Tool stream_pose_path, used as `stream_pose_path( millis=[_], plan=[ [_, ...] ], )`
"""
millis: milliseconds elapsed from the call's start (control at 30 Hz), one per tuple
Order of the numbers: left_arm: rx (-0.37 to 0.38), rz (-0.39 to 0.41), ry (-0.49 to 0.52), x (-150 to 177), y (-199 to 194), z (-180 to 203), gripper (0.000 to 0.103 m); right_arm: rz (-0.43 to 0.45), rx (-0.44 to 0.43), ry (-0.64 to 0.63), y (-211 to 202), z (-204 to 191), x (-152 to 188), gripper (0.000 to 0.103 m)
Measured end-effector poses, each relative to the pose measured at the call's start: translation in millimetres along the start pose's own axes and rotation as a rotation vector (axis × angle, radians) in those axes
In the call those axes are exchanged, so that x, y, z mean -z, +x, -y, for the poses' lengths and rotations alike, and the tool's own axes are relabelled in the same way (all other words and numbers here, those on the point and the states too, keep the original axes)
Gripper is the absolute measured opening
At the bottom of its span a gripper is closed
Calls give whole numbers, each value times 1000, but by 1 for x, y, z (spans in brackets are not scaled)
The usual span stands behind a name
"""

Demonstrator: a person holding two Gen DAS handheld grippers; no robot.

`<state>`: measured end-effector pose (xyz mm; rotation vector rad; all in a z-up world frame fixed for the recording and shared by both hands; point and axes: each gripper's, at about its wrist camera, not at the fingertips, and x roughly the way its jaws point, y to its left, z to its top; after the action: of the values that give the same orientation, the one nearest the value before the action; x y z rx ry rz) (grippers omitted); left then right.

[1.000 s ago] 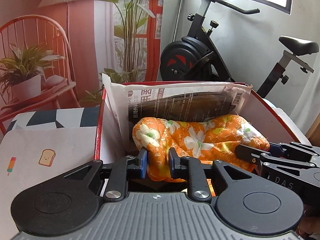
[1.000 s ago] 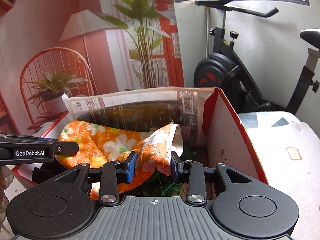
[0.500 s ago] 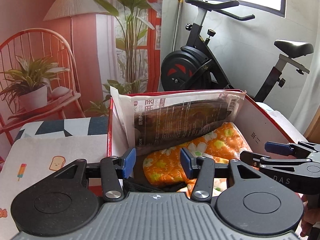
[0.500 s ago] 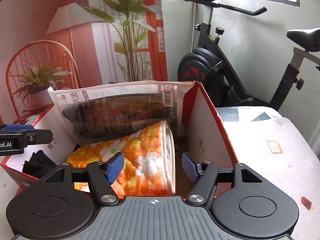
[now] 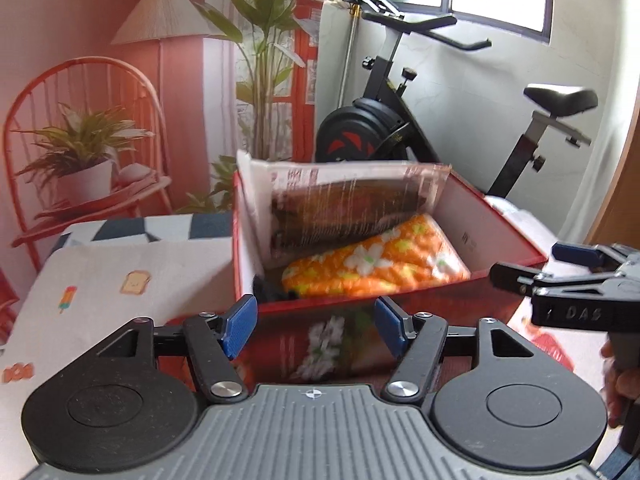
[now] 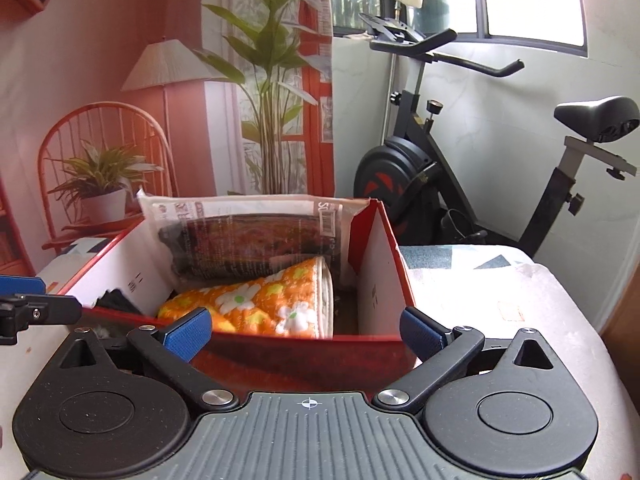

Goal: Organize soft objects
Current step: 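Open both grippers to release the orange cloth in the box, then move both grippers down and close them on the beige knit towel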

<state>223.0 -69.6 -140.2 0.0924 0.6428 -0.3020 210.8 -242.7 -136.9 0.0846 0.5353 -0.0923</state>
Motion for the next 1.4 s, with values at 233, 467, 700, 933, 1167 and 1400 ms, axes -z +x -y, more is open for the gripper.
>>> stream_pose_path(
  millis=[233, 467, 700, 933, 1167, 1400],
  plan=[
    [29, -94, -55, 53, -21, 4, 67, -35, -40, -7, -33, -10, 45, 99],
    [56, -170, -110, 96, -39, -1, 67, -73, -52, -13, -52, -22, 91, 99],
    [65, -268, -223, 126, -34, -16, 63, -120, -49, 15, -63, -21, 125, 99],
    [99, -282, -236, 133, -29, -9, 23, -97, -37, 37, -68, -13, 125, 99],
    [64, -191, -194, 131, -34, -5, 11, -94, -58, 67, -64, -7, 129, 95],
    [-16, -116, -145, 128, -37, -3, 11, -91, -85, 94, -59, -4, 133, 84]
  ],
)
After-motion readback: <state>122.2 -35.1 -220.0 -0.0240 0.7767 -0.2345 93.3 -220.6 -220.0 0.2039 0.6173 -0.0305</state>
